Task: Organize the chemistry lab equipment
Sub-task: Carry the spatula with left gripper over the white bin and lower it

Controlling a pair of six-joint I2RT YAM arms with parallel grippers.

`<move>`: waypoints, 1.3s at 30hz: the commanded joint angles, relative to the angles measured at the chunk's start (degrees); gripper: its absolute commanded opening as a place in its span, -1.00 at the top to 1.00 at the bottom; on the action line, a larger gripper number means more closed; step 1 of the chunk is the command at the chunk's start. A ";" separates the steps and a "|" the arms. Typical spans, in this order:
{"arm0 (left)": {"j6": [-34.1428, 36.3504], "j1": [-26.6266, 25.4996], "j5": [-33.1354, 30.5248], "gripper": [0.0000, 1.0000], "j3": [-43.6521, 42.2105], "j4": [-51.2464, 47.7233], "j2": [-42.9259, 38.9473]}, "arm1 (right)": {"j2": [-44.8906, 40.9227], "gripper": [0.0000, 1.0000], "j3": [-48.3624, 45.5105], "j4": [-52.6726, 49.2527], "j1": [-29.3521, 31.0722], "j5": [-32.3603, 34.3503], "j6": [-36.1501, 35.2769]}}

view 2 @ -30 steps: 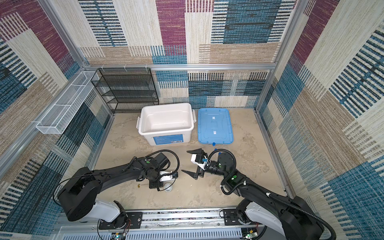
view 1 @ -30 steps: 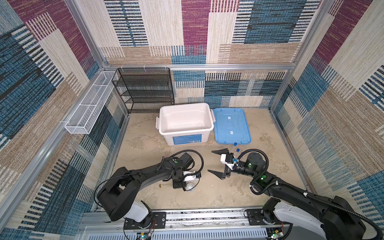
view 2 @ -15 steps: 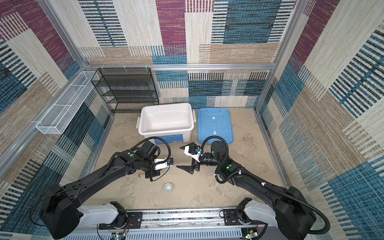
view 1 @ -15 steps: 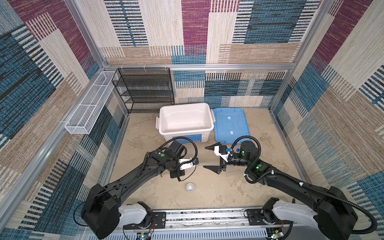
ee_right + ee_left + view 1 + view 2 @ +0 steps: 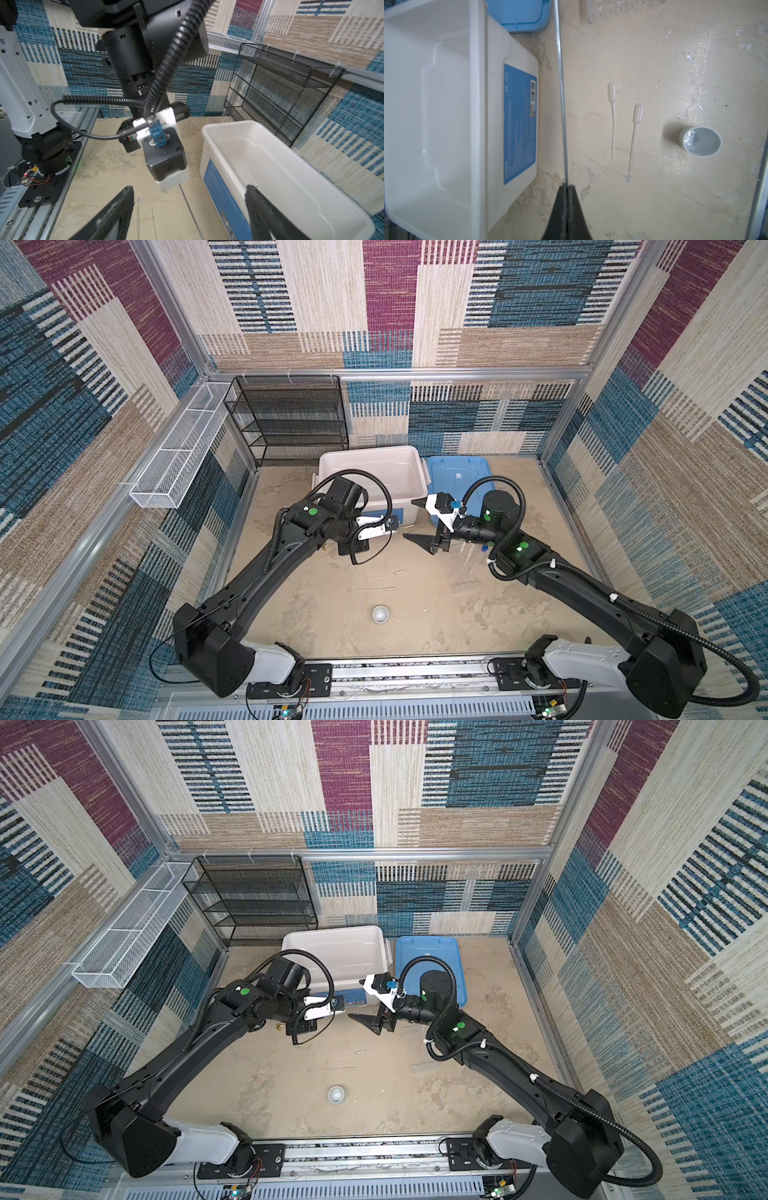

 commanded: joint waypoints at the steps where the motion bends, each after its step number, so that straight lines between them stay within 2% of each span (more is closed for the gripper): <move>1: 7.19 1.33 1.23 1.00 7.62 -3.26 4.94 | 0.42 -0.65 2.69 -1.83 -2.47 0.14 0.34; 5: 11.57 3.27 1.81 1.00 18.42 -5.94 13.06 | 2.18 -0.66 7.04 -4.66 -5.94 0.71 2.06; 9: 14.53 4.60 2.19 1.00 26.32 -7.25 19.68 | 4.46 -0.65 10.58 -8.86 -7.18 0.24 -0.45; 12: 15.68 5.07 2.71 1.00 31.76 -8.17 24.65 | 5.00 -0.67 11.44 -8.91 -8.90 -3.58 0.62; 15: 16.02 6.38 5.70 1.00 37.11 -9.61 28.99 | 6.05 -0.67 14.03 -13.29 -9.72 -6.36 -0.51; 19: 17.13 6.84 5.14 1.00 43.40 -12.16 35.35 | 9.42 -0.68 17.03 -17.98 -10.01 -2.65 -2.48; 24: 17.30 7.53 4.72 1.00 46.60 -12.58 40.50 | 15.19 -0.59 22.99 -22.86 -10.04 0.39 -0.24; 29: 16.30 8.08 4.37 1.00 48.74 -12.79 44.79 | 17.11 -0.57 24.06 -22.86 -10.04 1.63 -0.43; 34: 15.48 8.88 4.97 1.00 49.05 -12.81 47.65 | 18.42 -0.59 25.53 -24.53 -10.11 7.07 -1.90; 39: 12.17 9.04 5.36 1.00 49.55 -12.75 49.61 | 21.07 -0.55 26.93 -25.73 -10.11 7.71 -0.64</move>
